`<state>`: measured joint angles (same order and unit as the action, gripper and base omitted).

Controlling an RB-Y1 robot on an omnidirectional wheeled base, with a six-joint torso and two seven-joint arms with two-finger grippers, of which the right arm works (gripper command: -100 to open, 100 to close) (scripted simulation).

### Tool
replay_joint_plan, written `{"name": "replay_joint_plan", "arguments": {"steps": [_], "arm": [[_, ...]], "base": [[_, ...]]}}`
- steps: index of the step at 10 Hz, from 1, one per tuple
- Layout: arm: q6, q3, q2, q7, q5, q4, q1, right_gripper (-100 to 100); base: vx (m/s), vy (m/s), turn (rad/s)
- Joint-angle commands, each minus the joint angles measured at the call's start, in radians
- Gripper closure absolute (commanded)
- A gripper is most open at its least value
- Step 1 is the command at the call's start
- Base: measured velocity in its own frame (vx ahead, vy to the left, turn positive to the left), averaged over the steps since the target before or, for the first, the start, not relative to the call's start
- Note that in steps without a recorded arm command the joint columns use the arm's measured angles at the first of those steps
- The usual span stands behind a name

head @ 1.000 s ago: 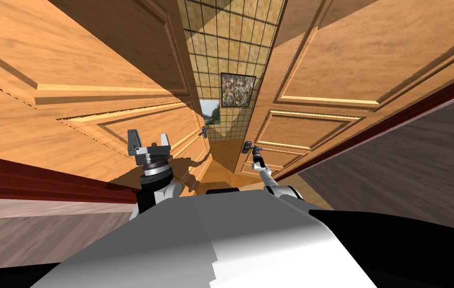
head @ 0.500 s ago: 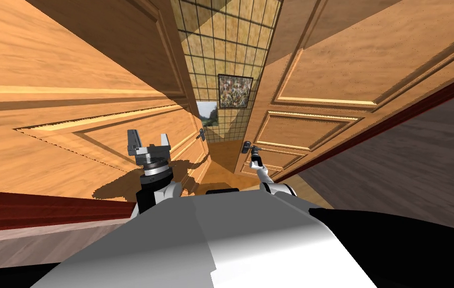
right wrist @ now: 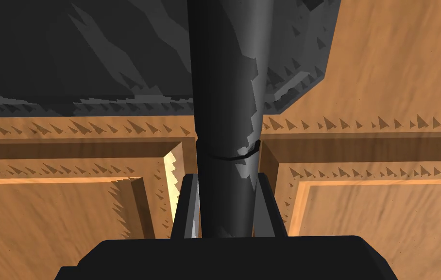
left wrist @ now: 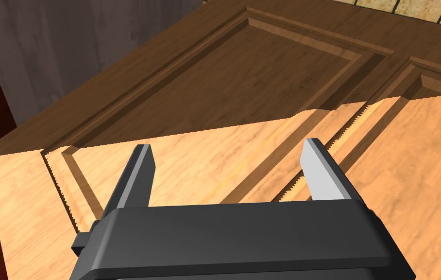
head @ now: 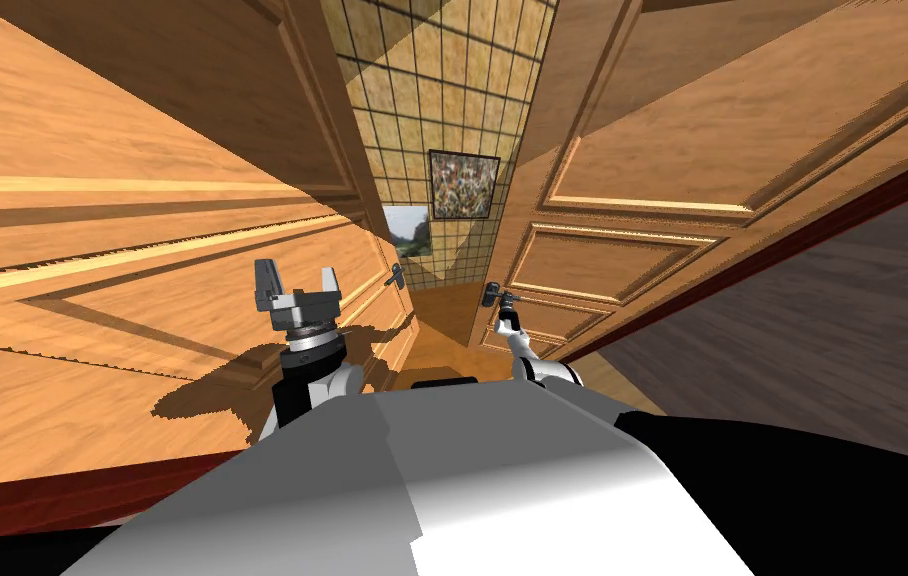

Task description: Push the door open

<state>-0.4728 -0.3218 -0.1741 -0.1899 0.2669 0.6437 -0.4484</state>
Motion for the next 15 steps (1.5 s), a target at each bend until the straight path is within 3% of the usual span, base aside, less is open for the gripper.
{"name": "replay_joint_plan", "arguments": {"steps": [1, 2, 3, 4, 11, 15], "arm": [[0.000, -0.022, 0.017, -0.023, -0.004, -0.011, -0.020, 100], [0.004, -0.015, 0.010, -0.015, -0.002, 0.001, -0.004, 100], [-0.007, -0.046, 0.015, -0.046, 0.007, 0.000, -0.013, 100], [-0.010, -0.052, 0.016, -0.052, 0.009, -0.001, -0.014, 100], [-0.061, -0.181, 0.047, -0.180, 0.048, -0.016, -0.048, 100], [-0.082, -0.234, 0.061, -0.232, 0.064, -0.022, -0.062, 100]], "base": [[0.159, -0.009, -0.041], [0.070, -0.009, -0.015], [0.117, -0.047, -0.041], [0.186, -0.019, -0.021], [0.203, -0.033, -0.033], [0.136, -0.008, -0.034]]}}
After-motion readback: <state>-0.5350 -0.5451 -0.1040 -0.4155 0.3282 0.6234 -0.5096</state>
